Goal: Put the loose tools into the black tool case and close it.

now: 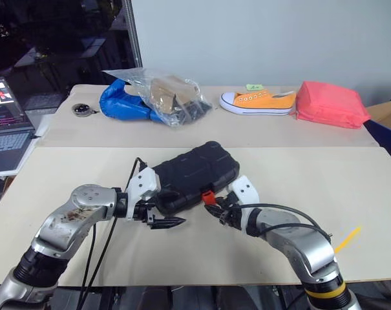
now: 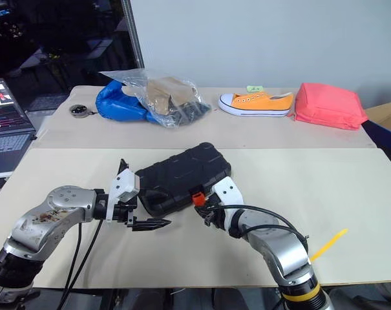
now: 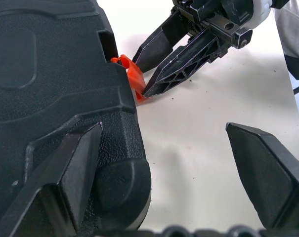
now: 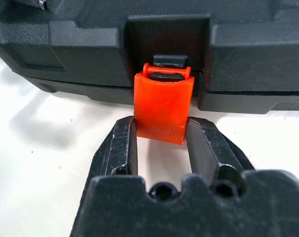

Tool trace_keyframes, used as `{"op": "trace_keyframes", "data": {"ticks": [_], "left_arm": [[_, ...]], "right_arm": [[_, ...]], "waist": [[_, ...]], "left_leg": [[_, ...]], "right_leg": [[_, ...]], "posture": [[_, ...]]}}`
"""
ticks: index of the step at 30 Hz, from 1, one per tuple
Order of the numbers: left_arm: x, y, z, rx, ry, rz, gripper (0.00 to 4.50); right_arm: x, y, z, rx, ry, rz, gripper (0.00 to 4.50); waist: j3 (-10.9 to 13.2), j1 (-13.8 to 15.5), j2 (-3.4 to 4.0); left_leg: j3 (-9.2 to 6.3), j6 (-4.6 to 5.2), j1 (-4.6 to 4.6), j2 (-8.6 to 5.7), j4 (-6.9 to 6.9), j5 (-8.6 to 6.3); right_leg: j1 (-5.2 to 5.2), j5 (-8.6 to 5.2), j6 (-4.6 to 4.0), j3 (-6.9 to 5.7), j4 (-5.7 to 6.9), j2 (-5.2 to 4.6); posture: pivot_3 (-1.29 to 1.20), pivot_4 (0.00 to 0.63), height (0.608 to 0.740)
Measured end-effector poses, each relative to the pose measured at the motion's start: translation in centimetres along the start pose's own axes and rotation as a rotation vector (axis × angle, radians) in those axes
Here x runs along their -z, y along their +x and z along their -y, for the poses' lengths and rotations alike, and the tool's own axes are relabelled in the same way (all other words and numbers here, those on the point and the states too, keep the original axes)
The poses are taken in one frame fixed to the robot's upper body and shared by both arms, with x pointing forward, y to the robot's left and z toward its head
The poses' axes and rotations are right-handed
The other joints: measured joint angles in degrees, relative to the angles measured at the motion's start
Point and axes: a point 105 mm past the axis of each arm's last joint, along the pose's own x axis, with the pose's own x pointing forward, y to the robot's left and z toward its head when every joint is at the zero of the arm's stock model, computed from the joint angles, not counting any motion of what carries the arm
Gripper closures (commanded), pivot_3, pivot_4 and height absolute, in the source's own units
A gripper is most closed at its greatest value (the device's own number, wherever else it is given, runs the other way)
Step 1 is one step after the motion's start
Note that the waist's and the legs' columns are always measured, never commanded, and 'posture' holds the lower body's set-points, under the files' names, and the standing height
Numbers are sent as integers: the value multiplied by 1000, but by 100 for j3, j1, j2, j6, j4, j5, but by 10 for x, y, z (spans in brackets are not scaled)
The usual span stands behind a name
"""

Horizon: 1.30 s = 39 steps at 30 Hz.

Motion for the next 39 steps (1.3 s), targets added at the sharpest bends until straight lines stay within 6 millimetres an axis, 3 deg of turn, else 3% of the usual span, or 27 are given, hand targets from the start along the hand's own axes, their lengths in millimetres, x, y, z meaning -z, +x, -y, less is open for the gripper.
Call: {"op": "trace_keyframes", "data": {"ticks": [10,19,39], "left_arm": [[0,-1,-2,-13,0,-5,203],[-1,-1,-1,-14,4,-3,203],[-2,0,-1,-14,-6,-13,203]], "right_arm": [[-1,8,2,-29,-2,75,3351],[-2,5,4,-42,-36,110,3351],[-10,5,3,-34,-65,172,3352]], "waist": [[2,-70,-1],[1,-61,-1],[1,-58,0]], "left_leg": [[0,0,-5,0,-6,0],[-5,0,-46,-1,-5,0],[-5,0,-48,-1,-7,0]], "right_leg": [[-9,0,0,2,0,0],[-52,1,-1,3,2,0],[-57,12,-18,3,7,1]], "posture": [[0,150,740],[0,150,740],[0,150,740]]}}
